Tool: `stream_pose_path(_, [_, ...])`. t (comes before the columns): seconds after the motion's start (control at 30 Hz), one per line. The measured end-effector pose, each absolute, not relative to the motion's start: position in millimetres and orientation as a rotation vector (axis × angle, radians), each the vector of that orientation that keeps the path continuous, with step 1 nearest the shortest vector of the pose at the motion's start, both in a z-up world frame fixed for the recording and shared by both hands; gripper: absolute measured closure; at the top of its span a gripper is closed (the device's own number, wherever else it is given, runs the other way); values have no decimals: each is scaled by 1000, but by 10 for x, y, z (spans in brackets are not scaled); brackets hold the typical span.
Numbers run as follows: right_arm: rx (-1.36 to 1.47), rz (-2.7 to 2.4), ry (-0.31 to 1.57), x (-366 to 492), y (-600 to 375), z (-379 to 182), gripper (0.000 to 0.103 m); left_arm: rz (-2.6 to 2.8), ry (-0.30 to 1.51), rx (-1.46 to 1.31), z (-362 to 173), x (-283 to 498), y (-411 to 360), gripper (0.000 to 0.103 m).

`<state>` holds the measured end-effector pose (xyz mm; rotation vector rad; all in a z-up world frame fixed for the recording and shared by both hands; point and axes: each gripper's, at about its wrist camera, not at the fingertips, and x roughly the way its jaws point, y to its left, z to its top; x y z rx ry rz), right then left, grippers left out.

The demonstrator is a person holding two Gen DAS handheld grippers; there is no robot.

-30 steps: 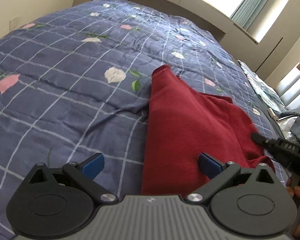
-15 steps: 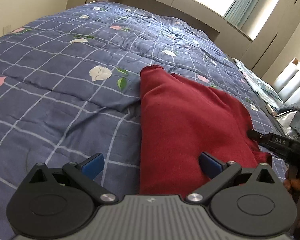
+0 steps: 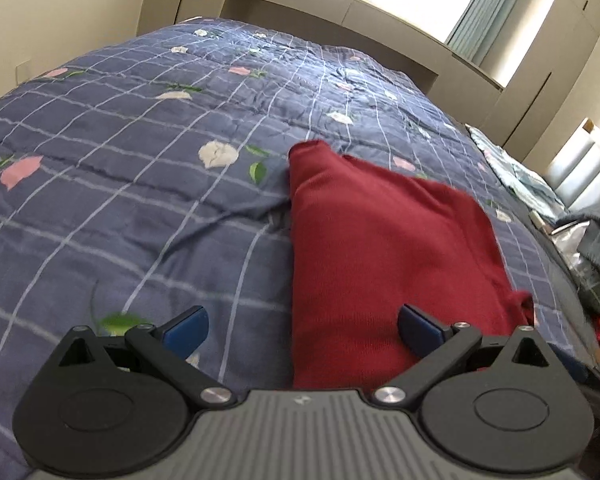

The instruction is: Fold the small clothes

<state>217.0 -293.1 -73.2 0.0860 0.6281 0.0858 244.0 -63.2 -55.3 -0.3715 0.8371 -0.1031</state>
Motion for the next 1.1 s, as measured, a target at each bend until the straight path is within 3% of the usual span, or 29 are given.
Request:
stream_pose_path(0.07, [21,37,665,2102,-2858,-829,33,-98,860,-356,-610,2384,-630,0])
stream_pose_path(0.33, [48,-39,694,2046,-2932,-1028,30,-106,892,-339,-676,2322,-602,0])
stream_pose_path(0.63, [86,-11,542,2143,-3082,-645,2,-59,776,-356,-311,2670,-554,0])
stream_pose_path(0.87, [9,-13,536,2941,-3034,-697,1,-3,774,-265,-421,3353,-830,0])
stream_pose_path(1.1, [-46,-80,600,3350,-3208,-1076,1,44,852,-212,-804,3561,-967,0])
